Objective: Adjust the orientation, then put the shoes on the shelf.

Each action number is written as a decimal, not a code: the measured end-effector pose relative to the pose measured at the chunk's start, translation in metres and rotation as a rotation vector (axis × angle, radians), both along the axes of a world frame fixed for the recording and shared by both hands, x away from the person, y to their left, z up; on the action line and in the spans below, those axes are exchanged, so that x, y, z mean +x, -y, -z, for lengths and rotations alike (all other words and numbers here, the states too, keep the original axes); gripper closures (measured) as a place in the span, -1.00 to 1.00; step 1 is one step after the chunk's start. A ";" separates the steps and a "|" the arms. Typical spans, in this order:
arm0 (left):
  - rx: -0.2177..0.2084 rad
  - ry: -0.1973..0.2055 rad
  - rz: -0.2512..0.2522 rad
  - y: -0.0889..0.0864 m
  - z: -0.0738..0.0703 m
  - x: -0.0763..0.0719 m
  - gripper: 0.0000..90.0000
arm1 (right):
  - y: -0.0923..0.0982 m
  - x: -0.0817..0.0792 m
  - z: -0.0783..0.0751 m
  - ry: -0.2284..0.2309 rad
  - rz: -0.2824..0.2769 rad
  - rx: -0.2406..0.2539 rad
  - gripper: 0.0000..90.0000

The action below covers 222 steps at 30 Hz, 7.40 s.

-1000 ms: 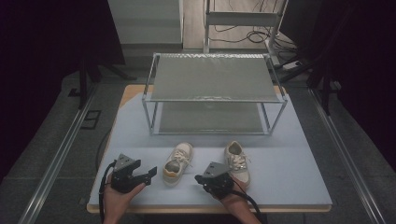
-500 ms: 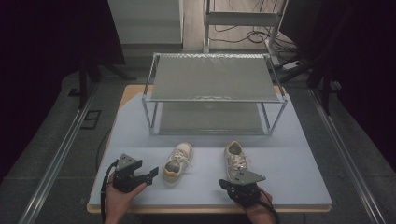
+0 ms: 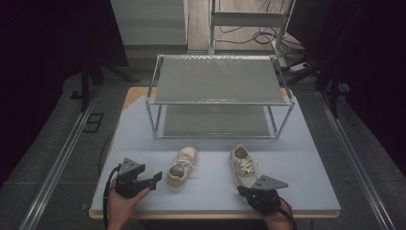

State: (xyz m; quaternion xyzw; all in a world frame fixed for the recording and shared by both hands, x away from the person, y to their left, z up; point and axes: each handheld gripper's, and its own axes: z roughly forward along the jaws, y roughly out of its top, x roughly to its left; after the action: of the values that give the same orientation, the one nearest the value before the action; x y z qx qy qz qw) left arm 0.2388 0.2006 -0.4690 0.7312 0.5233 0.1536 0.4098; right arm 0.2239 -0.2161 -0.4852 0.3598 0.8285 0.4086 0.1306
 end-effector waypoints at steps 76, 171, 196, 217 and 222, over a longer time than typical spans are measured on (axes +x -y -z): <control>0.005 -0.001 0.018 0.003 0.000 -0.001 -0.45 | 0.025 0.002 -0.039 0.088 0.048 0.072 0.99; 0.194 -0.231 0.135 0.095 0.000 0.052 -0.68 | 0.075 0.072 -0.005 -0.107 0.179 -0.064 -0.57; 0.157 -0.143 0.127 0.079 -0.003 0.046 -0.33 | 0.075 0.073 -0.008 -0.109 0.193 -0.042 -0.38; 0.094 -0.085 0.122 0.095 -0.035 0.092 -0.33 | 0.040 0.111 -0.039 -0.046 0.221 0.010 -0.37; 0.104 -0.072 0.117 0.104 -0.039 0.101 -0.33 | 0.030 0.123 -0.040 -0.052 0.227 0.016 -0.37</control>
State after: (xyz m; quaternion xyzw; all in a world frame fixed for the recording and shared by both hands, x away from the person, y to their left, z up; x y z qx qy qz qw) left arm 0.3403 0.0968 -0.4298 0.7858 0.4854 0.1302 0.3605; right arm 0.3474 -0.2459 -0.4447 0.4629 0.7823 0.3882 0.1515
